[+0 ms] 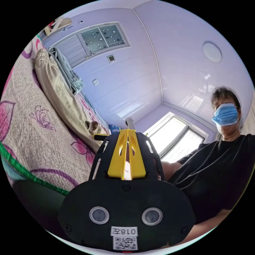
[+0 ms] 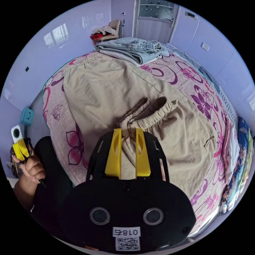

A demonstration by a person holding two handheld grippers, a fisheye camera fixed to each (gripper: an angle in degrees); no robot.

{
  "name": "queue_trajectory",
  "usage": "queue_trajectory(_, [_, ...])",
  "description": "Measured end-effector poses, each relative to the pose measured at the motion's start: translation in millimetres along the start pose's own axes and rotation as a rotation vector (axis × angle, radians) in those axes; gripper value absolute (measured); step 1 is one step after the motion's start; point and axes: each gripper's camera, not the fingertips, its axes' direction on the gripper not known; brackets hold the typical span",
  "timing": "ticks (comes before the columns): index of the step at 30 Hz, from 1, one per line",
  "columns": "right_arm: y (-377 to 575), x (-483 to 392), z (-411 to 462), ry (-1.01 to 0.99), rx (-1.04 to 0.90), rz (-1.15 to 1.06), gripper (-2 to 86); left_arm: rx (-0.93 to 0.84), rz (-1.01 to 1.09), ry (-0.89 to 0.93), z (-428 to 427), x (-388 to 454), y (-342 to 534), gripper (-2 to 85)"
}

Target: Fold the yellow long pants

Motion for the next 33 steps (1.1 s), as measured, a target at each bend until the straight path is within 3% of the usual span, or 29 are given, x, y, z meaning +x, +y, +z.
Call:
queue_trajectory(4, [8.2,47.4,-23.8,-0.194,0.065,0.171,4.8,0.024,-0.037,0.02,0.9,-13.0,-0.1,-1.0])
queue_trajectory(9, [55.0,135.6,-80.4,-0.414,0.307,0.443,4.2,0.015,-0.053,0.009,7.0,-20.7,-2.0,-1.0])
queue_trajectory(17, [218.6,292.7,-208.3,-0.214,0.652,0.769,4.2,0.019,-0.04,-0.018,20.7,-16.6,-2.7,-1.0])
queue_trajectory(21, [329.0,362.2,-233.9,-0.063,0.673,1.022,4.4,0.003,-0.01,-0.07,37.6,-1.6,-2.7,-1.0])
queue_trajectory(24, [379.3,399.3,-211.3,-0.144,0.589,1.162,4.6,-0.045,0.001,-0.136,63.1,7.7,-4.3,-1.0])
queue_trajectory(33, [358.3,415.3,-250.6,-0.07,0.589,0.94,5.0,-0.246,0.126,-0.18,159.1,50.2,-25.1,-1.0])
